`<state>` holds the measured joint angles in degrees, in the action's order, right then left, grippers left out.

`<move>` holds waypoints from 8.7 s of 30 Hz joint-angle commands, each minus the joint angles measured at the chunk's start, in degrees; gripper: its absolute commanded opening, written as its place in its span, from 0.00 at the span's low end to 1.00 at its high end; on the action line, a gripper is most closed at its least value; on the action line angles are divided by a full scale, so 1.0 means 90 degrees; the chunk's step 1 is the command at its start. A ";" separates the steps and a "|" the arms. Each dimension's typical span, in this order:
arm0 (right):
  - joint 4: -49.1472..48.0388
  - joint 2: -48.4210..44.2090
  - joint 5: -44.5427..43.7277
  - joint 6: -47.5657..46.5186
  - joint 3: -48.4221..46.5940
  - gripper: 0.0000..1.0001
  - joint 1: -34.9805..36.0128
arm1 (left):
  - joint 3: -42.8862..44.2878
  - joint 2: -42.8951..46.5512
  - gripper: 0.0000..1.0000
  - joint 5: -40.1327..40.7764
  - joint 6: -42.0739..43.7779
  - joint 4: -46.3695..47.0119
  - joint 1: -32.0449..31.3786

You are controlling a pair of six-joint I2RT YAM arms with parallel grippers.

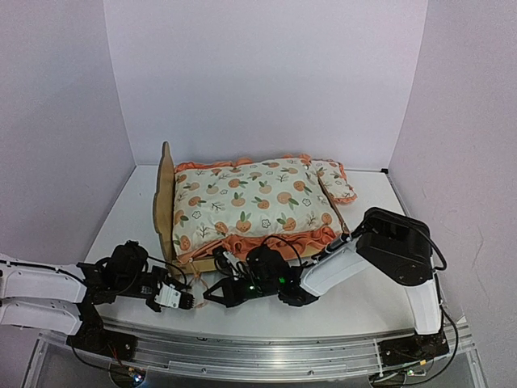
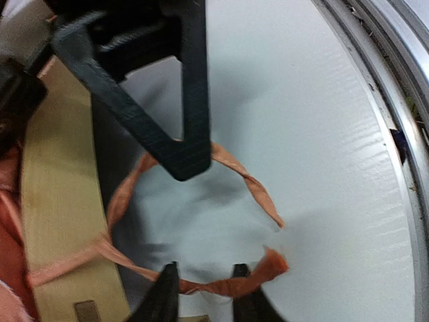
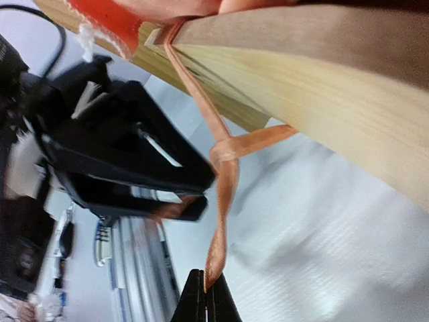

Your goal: Set up the pet bed

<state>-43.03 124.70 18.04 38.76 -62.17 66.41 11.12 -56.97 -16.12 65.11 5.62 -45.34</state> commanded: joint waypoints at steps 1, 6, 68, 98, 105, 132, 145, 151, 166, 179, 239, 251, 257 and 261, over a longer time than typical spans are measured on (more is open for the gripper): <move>0.0510 -0.0196 0.0762 0.0815 -0.0410 0.00 -0.0123 | -0.0243 0.0350 0.37 -0.0014 0.0734 -0.0429 -0.0011; 0.0548 -0.0214 0.0827 0.0929 -0.0453 0.00 -0.0148 | -0.0441 0.1430 0.50 -0.0437 0.1618 -0.1714 -0.0011; 0.0541 -0.0211 0.0486 0.1269 -0.0660 0.06 -0.0259 | 0.0844 0.0293 0.00 -0.0722 -0.1924 -0.1119 -0.0040; 0.1475 -0.0674 -0.0614 -0.3039 -0.0828 0.30 -0.0035 | 0.2119 -0.0224 0.00 0.0589 -0.4322 -0.2349 -0.0030; 0.1475 -0.0484 -0.0607 -0.3189 -0.0954 0.28 -0.0015 | 0.2096 -0.0223 0.00 0.0608 -0.4373 -0.2296 -0.0030; 0.0965 -0.0021 -0.0749 -0.3632 -0.1187 0.21 0.0014 | 0.2106 -0.0253 0.00 0.0634 -0.4348 -0.2005 -0.0030; 0.0738 0.0176 -0.0971 -0.3652 -0.1215 0.03 0.0014 | 0.2092 -0.0256 0.00 0.0731 -0.4476 -0.1908 -0.0031; 0.0738 0.0249 -0.1330 -0.2813 -0.1293 0.00 0.0014 | 0.2713 -0.0242 0.27 0.1461 -0.5758 -0.2417 -0.0031; 0.0724 0.0241 -0.1894 -0.1810 -0.1439 0.00 -0.0094 | 0.3233 -0.0268 0.34 0.1357 -0.9164 -0.2774 -0.0038; 0.0748 0.1339 -0.2273 -0.1685 -0.2715 0.00 -0.0151 | 0.2710 -0.0306 0.37 0.3104 -0.9996 -0.2974 -0.0013; 0.1143 0.2401 -0.2054 -0.0912 -0.4424 0.00 -0.0403 | 0.1428 -0.1557 0.00 0.3067 -1.0826 0.0042 0.1656; 0.2841 0.2637 -0.2054 -0.1462 -0.5540 0.00 -0.0439 | 0.2164 -0.1285 0.00 0.2752 -1.0676 -0.1667 0.1831; 0.3819 0.3101 -0.2054 -0.1672 -0.6549 0.00 -0.0436 | 0.2412 -0.1222 0.00 0.2669 -1.0538 -0.2099 0.1833; 0.3960 0.3318 -0.2054 -0.1708 -0.6933 0.00 -0.0452 | 0.2488 -0.1172 0.00 0.2642 -1.0491 -0.2215 0.1834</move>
<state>-11.12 152.04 0.60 25.20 -119.82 63.72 31.14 -69.06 8.19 -30.48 -10.53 -29.19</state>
